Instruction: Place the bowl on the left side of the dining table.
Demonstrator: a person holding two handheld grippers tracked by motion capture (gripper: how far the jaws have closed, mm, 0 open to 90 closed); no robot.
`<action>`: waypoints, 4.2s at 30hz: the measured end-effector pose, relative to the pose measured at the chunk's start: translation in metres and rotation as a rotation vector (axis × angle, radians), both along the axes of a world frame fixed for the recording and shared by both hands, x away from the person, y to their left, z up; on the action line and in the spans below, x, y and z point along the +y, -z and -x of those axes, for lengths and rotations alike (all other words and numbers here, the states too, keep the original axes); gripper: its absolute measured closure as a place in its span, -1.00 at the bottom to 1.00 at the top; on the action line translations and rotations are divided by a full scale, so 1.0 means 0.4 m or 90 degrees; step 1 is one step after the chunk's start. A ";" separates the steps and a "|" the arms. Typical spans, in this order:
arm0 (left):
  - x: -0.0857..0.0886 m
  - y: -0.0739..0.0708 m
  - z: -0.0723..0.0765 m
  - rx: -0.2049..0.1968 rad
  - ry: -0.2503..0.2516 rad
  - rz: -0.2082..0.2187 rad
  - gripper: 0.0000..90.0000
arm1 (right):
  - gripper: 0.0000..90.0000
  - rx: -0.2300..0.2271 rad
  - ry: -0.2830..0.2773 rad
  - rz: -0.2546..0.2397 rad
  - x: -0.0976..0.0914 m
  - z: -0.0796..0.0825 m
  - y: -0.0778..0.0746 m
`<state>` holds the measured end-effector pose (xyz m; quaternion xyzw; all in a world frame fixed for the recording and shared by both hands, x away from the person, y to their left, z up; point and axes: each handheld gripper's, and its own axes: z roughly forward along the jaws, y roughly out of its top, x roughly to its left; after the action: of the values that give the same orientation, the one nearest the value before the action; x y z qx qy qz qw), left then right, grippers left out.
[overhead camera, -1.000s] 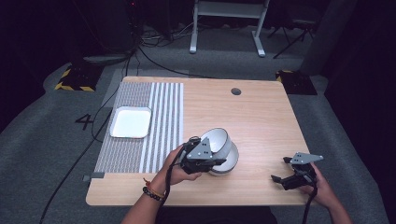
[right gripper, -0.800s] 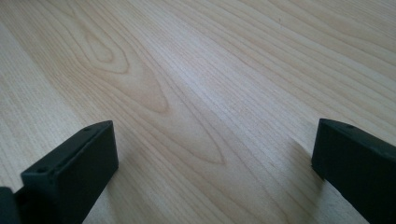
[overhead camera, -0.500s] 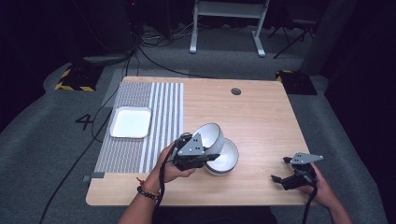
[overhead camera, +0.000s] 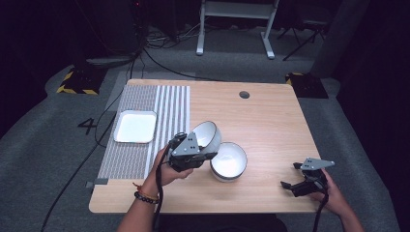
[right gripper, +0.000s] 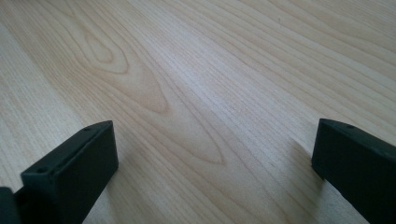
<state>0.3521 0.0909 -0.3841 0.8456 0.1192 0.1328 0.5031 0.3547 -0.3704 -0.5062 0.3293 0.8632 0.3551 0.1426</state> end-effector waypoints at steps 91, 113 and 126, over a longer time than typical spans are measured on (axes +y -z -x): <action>0.300 0.060 -0.173 0.065 -0.320 -0.039 0.75 | -1.00 -0.001 0.000 0.000 0.000 -0.001 0.000; 0.347 0.081 -0.211 0.095 -0.386 -0.049 0.75 | -1.00 -0.002 0.000 0.000 0.000 -0.001 0.000; 0.366 0.096 -0.234 0.110 -0.408 -0.064 0.75 | -1.00 -0.001 0.000 0.001 0.000 -0.001 0.000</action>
<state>0.4456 0.2374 -0.4225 0.7968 0.4149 0.2176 0.3816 0.3552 -0.3703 -0.5063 0.3288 0.8634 0.3546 0.1436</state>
